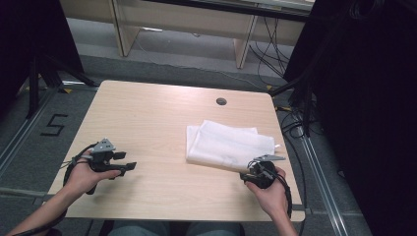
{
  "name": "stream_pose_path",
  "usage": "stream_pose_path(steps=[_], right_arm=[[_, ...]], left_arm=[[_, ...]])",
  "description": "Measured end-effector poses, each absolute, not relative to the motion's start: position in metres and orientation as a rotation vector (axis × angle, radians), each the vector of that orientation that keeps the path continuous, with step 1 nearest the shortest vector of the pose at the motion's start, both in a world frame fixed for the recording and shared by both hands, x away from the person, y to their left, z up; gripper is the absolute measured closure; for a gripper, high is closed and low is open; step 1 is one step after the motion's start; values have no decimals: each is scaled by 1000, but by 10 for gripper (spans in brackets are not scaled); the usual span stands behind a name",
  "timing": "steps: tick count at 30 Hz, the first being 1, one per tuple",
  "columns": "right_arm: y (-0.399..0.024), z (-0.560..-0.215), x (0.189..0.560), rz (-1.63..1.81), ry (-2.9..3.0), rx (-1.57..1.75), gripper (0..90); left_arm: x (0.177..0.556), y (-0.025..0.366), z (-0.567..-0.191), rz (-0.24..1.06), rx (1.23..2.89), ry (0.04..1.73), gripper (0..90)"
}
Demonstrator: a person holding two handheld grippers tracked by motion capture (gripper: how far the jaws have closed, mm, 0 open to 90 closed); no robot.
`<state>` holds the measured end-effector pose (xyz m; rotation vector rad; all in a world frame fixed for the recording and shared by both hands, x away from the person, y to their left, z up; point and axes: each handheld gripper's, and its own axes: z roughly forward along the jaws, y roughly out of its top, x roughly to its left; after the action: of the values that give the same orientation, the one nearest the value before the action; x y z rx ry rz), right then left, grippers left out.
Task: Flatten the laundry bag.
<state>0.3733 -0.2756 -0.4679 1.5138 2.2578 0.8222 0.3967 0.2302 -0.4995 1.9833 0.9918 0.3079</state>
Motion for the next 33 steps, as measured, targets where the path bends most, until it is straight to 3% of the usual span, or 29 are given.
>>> stream_pose_path(steps=[10,19,21,33], right_arm=[[-276,-466,376,881,2218,1524,525],[-270,-451,391,865,2202,1479,868],[-270,-451,396,808,2216,1484,900],[-268,-449,432,819,2167,1541,900]], left_arm=[[399,225,-500,298,1963,987,357],[393,227,-498,308,1953,974,360],[392,227,-497,306,1946,972,360],[395,225,-499,303,1949,977,364]])
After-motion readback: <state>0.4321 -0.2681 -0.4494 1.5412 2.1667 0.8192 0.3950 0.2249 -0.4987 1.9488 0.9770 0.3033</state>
